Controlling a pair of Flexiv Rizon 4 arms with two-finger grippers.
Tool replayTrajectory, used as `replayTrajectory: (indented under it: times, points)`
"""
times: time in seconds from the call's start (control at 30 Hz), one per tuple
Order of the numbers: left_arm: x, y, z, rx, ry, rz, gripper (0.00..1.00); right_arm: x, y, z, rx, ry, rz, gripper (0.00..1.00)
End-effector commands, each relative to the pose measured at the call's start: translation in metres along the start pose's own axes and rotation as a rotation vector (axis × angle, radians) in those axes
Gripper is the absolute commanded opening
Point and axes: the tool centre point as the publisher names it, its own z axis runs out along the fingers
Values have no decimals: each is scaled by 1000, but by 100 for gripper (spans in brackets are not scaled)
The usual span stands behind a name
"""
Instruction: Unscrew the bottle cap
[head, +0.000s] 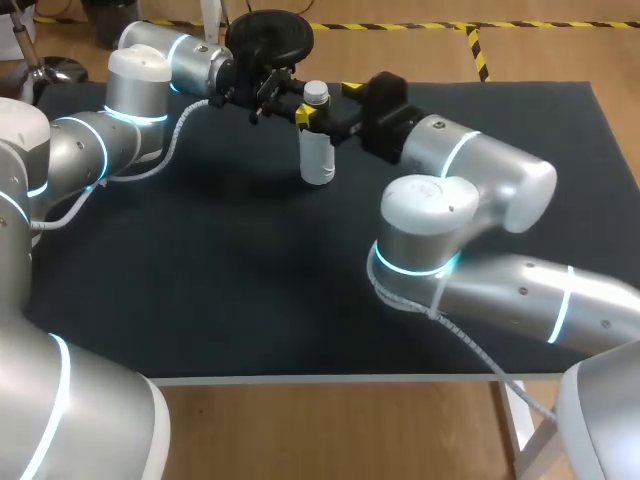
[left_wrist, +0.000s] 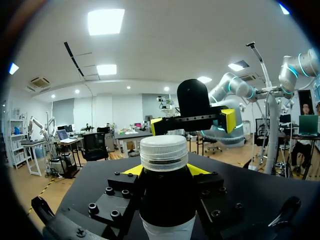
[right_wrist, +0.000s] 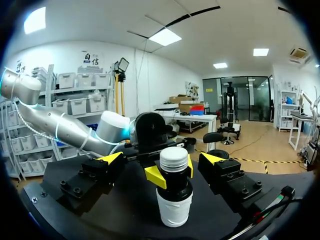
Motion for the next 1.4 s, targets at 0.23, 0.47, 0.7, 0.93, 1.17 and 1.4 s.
replayTrajectory:
  times: [0.23,0.47,0.7,0.93,1.17,1.4]
  points:
    - [-7,3,-3,5,120,0,0,3,1,22,14,-15,2,100]
    - [-7,3,-3,5,120,0,0,3,3,35,12,-5,1,100]
    - [-7,3,-3,5,120,0,0,0,0,43,15,0,7,100]
    - [-7,3,-3,5,120,0,0,-2,-1,47,12,8,24,100]
    - [-7,3,-3,5,120,0,0,-4,0,48,-2,15,37,51]
    - [-7,3,-3,5,120,0,0,-7,-1,50,-1,17,40,14]
